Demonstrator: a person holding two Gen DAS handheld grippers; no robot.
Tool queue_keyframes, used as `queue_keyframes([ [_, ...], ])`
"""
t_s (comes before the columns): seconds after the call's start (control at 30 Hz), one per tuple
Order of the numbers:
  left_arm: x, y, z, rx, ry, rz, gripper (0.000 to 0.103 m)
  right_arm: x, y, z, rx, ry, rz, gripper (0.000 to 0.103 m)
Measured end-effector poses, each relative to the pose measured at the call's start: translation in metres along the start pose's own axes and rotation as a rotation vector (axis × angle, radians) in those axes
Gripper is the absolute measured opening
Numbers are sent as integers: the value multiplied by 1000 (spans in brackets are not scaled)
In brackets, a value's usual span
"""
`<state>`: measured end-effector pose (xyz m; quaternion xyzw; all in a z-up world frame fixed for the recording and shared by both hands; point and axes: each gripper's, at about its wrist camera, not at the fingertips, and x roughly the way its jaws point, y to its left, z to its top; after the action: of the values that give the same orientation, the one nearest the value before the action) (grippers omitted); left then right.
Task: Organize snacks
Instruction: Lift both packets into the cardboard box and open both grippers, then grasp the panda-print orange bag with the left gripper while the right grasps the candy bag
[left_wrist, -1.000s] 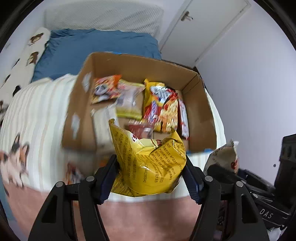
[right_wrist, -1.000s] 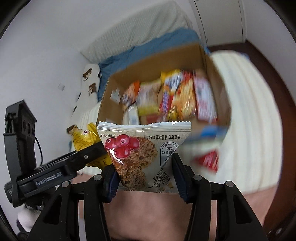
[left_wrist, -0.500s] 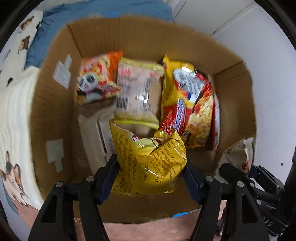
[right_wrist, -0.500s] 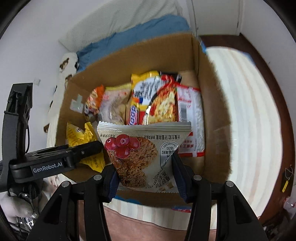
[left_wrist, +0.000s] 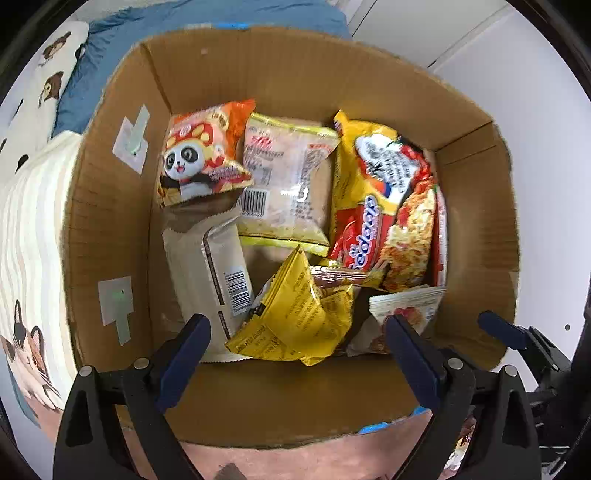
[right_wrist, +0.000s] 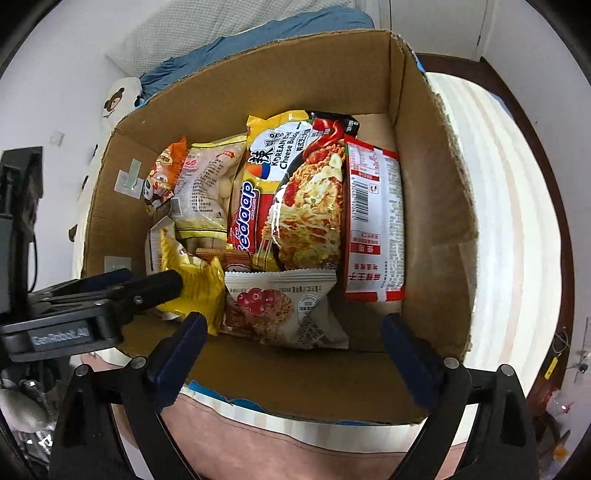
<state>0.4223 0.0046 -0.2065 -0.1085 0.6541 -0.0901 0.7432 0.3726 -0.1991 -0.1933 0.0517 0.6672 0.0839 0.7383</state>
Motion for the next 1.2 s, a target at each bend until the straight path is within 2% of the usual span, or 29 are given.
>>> queue_keyframes([
  [0.23,-44,-1,-19,30,-164,74,97,-24,7,-14,-19,-94,-42,98],
  [0.47,-86,4,-54,41,-347,170,97,-59,16,-42,-41,-224,-92,98],
  [0.63,-106,1,-79,53,-437,220,97,-83,24,-65,-39,-301,-92,98],
  [0.77,-116,-6,-100,69,-494,242,97,-104,29,-82,-46,-354,-88,98],
  [1.07,-141,-15,-139,80,-576,236,97,-145,44,-120,-77,-444,-84,98],
  [1.2,-153,-15,-154,67,-605,230,97,-158,50,-136,-76,-460,-49,98],
])
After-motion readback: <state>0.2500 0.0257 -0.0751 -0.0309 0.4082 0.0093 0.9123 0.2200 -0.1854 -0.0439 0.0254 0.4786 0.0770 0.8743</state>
